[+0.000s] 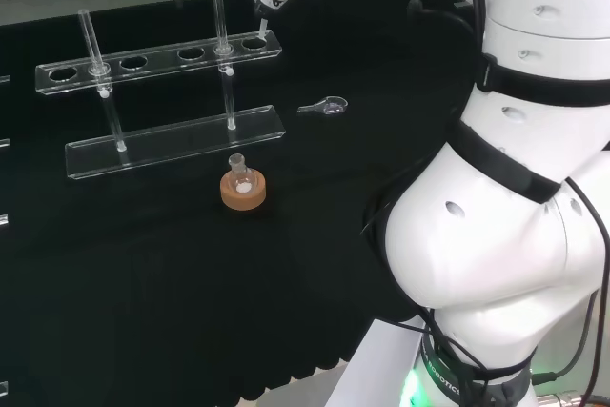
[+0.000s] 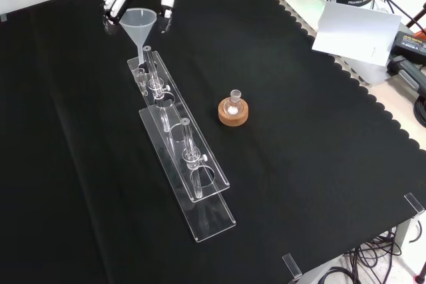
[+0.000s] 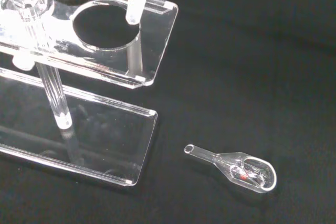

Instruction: Put the funnel back on the funnel stand.

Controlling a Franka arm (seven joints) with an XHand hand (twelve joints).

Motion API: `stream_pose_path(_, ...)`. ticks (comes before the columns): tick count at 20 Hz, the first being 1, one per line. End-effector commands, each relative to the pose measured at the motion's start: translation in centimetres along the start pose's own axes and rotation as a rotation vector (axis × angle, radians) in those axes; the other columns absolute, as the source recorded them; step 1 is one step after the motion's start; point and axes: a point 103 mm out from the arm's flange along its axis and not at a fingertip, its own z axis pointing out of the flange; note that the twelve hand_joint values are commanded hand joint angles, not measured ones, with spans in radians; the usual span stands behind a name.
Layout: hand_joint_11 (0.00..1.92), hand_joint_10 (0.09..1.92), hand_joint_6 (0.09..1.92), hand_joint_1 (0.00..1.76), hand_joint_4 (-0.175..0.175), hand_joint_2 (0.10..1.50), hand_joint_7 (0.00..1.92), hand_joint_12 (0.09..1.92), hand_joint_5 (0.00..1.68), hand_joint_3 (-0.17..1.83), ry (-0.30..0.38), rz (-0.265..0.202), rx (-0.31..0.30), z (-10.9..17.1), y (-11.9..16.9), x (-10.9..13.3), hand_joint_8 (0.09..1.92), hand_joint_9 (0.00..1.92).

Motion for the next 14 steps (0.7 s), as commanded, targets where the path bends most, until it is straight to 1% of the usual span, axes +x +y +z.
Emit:
stream_pose_path(1, 0.69, 0.45, 0.5, 0.87, -0.025, 1.05, 0.49, 1.24, 0.56, -0.17, -0.007, 0.003, 0.023, 0.8, 0.7, 0.0, 0.68, 0.87)
stream_pose_path(7, 0.69, 0.45, 0.5, 0.87, -0.025, 1.05, 0.49, 1.24, 0.56, -0.17, 0.003, -0.03, 0.04, 1.7, 1.3, 0.9, 0.68, 0.87)
stream_pose_path(14, 0.69, 0.44, 0.49, 0.85, -0.034, 1.04, 0.46, 1.24, 0.52, -0.17, 0.013, -0.048, 0.075, 2.4, 2.0, 1.9, 0.67, 0.85)
